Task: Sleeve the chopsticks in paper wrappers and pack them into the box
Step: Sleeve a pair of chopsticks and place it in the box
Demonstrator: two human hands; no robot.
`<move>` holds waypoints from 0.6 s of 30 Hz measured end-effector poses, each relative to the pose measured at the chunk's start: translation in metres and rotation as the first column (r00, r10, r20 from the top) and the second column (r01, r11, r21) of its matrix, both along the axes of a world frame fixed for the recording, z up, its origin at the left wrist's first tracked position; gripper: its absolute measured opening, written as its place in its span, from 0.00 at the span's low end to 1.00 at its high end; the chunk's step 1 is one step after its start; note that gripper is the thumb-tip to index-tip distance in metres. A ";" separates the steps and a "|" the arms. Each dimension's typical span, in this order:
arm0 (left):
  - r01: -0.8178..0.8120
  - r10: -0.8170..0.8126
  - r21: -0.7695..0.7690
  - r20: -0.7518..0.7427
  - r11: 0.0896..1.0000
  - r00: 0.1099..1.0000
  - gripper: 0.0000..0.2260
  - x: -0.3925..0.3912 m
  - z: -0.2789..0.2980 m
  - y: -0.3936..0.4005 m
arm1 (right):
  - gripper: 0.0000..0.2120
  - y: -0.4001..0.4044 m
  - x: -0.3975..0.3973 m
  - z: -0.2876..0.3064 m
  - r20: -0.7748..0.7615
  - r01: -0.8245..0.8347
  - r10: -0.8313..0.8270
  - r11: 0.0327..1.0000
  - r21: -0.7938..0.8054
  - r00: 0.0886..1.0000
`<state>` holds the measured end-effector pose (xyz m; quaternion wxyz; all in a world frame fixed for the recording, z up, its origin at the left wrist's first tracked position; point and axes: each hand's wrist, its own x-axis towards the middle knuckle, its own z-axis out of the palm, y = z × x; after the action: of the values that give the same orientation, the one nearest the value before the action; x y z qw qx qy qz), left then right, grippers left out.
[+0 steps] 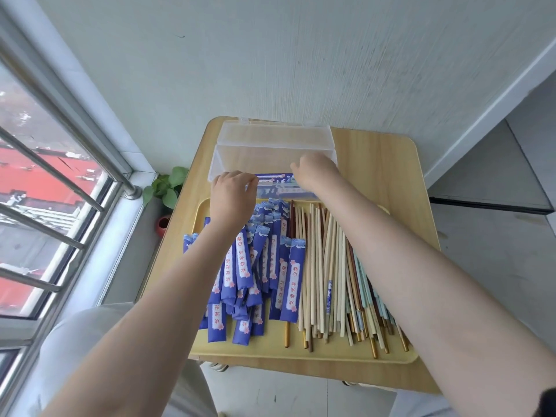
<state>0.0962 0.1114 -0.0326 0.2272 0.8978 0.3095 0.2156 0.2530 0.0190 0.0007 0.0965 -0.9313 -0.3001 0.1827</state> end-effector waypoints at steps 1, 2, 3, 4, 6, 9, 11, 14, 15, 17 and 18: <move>0.010 -0.010 -0.022 0.005 1.000 1.000 0.11 -0.001 0.001 -0.001 | 0.20 0.001 -0.003 -0.003 -0.033 -0.016 0.014 0.998 -0.054 0.999; 0.002 -0.001 -0.041 0.014 0.999 1.000 0.11 -0.003 0.001 -0.001 | 0.25 0.004 -0.006 -0.006 -0.078 0.001 -0.008 0.995 -0.097 0.997; -0.032 0.034 -0.045 0.034 0.998 0.999 0.12 -0.005 0.002 -0.002 | 0.30 0.006 -0.008 -0.006 -0.131 0.046 -0.062 0.991 -0.123 0.989; -0.093 0.096 -0.041 0.066 0.995 0.993 0.14 -0.007 0.003 -0.003 | 0.33 0.008 -0.009 -0.006 -0.167 0.072 -0.095 0.987 -0.142 0.981; -0.246 0.262 -0.135 0.116 0.960 0.958 0.20 -0.015 0.008 0.001 | 0.33 0.011 -0.014 0.001 -0.221 0.068 -0.099 0.988 -0.141 0.970; -0.337 0.412 -0.490 0.051 0.804 0.910 0.23 -0.023 0.013 0.007 | 0.26 0.012 -0.016 0.011 -0.232 -0.022 -0.016 0.987 -0.160 0.972; -0.318 0.398 -0.557 0.025 0.767 0.917 0.24 -0.027 0.012 0.007 | 0.22 0.014 -0.012 0.011 -0.171 -0.086 0.051 0.976 -0.202 0.984; -0.306 0.389 -0.549 0.038 0.778 0.920 0.23 -0.030 0.013 0.005 | 0.15 0.015 -0.007 0.009 -0.122 -0.157 0.125 0.938 -0.309 0.985; -0.306 0.386 -0.537 0.039 0.786 0.922 0.22 -0.030 0.014 0.004 | 0.16 0.016 -0.006 0.010 -0.137 -0.166 0.126 0.924 -0.344 0.982; -0.312 0.379 -0.495 0.038 0.811 0.924 0.20 -0.028 0.016 0.003 | 0.18 0.018 -0.004 0.015 -0.180 -0.151 0.093 0.926 -0.345 0.979; -0.322 0.383 -0.478 0.032 0.817 0.923 0.19 -0.027 0.016 0.003 | 0.19 0.019 -0.004 0.020 -0.193 -0.139 0.077 0.933 -0.331 0.978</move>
<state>0.0689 0.1145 -0.0168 0.4104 0.7285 0.4980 0.2300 0.2486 0.0380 0.0206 -0.0511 -0.8958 -0.3049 0.3194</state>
